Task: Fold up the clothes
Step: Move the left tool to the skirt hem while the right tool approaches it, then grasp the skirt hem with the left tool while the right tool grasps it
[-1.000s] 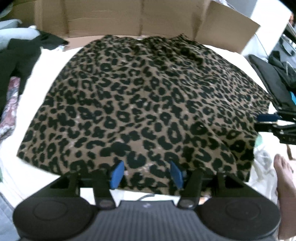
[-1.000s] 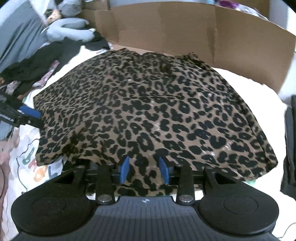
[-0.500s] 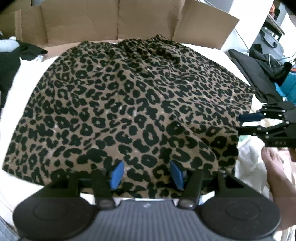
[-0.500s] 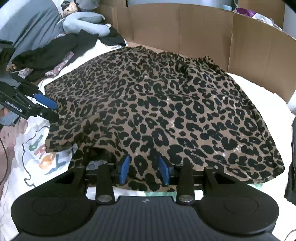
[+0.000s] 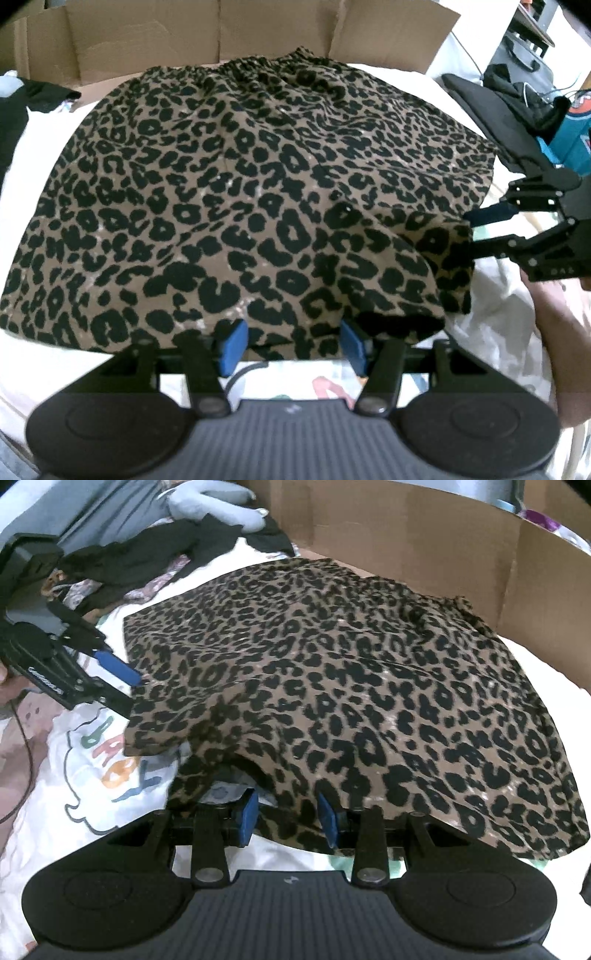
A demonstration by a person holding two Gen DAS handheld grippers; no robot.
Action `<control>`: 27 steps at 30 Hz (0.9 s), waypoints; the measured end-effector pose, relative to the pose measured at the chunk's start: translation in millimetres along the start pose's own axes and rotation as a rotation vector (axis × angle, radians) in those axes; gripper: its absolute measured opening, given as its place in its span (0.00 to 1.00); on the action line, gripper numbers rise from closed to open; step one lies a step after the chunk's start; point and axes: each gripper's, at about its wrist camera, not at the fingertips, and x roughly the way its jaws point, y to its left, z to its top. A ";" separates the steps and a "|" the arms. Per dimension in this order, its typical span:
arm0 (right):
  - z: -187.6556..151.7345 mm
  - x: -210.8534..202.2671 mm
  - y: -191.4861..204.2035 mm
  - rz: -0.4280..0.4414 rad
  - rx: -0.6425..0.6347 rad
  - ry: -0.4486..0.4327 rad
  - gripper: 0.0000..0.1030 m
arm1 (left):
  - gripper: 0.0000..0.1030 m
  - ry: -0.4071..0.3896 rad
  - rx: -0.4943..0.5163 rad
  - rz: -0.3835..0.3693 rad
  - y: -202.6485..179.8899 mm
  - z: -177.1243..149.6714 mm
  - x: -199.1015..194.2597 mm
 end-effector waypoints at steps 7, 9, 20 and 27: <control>7.4 8.0 0.4 -0.007 0.000 -0.016 0.41 | 0.58 -0.018 0.080 0.035 -15.8 2.7 9.1; 10.2 12.0 2.9 -0.011 -0.026 -0.018 0.41 | 0.62 -0.034 0.116 0.061 -21.9 4.9 11.0; 9.6 18.9 11.4 -0.012 -0.098 -0.019 0.01 | 0.26 -0.097 0.214 0.003 -41.4 8.0 13.6; 4.8 15.1 14.7 0.032 -0.155 0.000 0.00 | 0.01 -0.096 0.252 -0.023 -35.6 0.7 10.2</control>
